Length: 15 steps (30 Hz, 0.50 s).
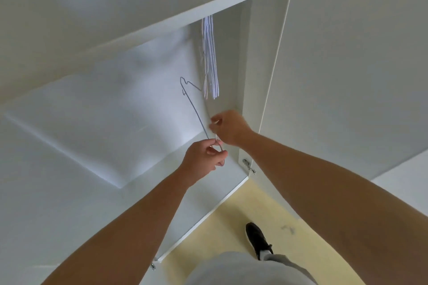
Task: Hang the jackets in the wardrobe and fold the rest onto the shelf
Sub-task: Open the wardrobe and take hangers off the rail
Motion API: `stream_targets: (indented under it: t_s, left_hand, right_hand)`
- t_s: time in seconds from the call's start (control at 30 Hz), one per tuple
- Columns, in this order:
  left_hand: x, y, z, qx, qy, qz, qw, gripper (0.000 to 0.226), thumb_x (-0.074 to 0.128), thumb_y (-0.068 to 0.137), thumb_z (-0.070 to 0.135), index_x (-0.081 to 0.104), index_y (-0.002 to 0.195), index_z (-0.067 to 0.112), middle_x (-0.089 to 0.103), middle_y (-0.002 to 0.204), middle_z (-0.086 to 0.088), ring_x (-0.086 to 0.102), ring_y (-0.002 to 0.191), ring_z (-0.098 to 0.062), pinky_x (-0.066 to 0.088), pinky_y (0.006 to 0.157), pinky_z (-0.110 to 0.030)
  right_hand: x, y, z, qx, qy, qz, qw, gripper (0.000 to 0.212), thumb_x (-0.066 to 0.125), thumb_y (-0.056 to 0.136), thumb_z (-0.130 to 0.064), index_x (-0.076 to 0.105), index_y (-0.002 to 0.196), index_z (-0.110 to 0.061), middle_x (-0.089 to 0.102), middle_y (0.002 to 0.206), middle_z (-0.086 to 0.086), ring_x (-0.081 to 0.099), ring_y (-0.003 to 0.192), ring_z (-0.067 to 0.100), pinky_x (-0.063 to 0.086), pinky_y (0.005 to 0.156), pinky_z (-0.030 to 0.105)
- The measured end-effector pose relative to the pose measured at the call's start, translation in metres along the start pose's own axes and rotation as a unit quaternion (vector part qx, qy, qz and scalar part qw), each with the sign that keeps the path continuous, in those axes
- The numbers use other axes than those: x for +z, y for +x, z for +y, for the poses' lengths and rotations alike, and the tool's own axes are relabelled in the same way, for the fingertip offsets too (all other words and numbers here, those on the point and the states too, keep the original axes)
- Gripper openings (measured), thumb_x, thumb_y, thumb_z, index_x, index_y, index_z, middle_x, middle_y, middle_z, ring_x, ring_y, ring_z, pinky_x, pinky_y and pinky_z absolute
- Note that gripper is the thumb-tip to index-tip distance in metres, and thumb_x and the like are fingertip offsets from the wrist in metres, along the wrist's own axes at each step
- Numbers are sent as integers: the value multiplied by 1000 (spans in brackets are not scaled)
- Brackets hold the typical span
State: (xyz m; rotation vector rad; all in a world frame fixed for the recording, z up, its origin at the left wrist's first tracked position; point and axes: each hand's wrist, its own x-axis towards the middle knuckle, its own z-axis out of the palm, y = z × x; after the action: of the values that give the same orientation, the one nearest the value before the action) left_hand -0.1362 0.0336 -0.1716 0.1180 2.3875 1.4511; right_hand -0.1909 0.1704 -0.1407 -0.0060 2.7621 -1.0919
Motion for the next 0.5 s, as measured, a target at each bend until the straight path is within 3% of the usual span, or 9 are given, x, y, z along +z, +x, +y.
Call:
stream_targets:
  t_s: [0.07, 0.17, 0.27, 0.37, 0.43, 0.5]
  left_hand:
    - [7, -11, -8, 28, 23, -46, 998, 19, 73, 87, 27, 67, 105, 24, 76, 77, 3, 75, 75, -12, 59, 66, -23]
    - [14, -21, -18, -2, -25, -100, 995, 27, 75, 87, 23, 70, 114, 23, 76, 92, -1, 76, 82, -15, 59, 72, -27]
    - [13, -18, -20, -68, -95, -51, 992, 32, 74, 87, 18, 71, 119, 17, 77, 98, -4, 76, 88, -16, 58, 70, -25]
    - [12, -4, -9, -118, -200, 20, 973, 54, 75, 89, 38, 57, 134, 13, 70, 112, -6, 70, 105, -19, 59, 88, -36]
    - [17, 0, 4, -142, -271, 44, 951, 59, 71, 86, 57, 57, 127, 17, 62, 116, -5, 64, 112, -19, 55, 97, -40]
    - [29, -1, 18, -149, -326, 44, 933, 43, 67, 86, 64, 62, 108, 28, 63, 116, -1, 65, 109, -17, 54, 96, -38]
  right_hand:
    - [3, -21, 9, 31, 28, -1, 999, 22, 62, 97, -19, 72, 115, -12, 73, 108, 6, 65, 92, 18, 49, 80, 26]
    - [2, -58, 28, 68, 63, 21, 995, 15, 62, 98, -21, 75, 105, -18, 72, 92, -3, 65, 83, 17, 53, 78, 29]
    - [-6, -107, 56, 99, 62, 50, 992, 13, 60, 99, -24, 72, 94, -27, 69, 82, -8, 65, 71, 18, 52, 65, 26]
    - [-12, -164, 85, 134, 135, 64, 980, 20, 63, 98, -20, 70, 83, -33, 70, 81, 0, 71, 70, 24, 59, 59, 22]
    - [-11, -203, 106, 150, 159, 62, 974, 19, 64, 97, -21, 71, 84, -33, 71, 81, 3, 72, 71, 24, 61, 65, 26]
    - [-6, -237, 126, 168, 163, 66, 970, 18, 63, 97, -20, 71, 85, -31, 72, 78, 2, 70, 65, 18, 57, 61, 20]
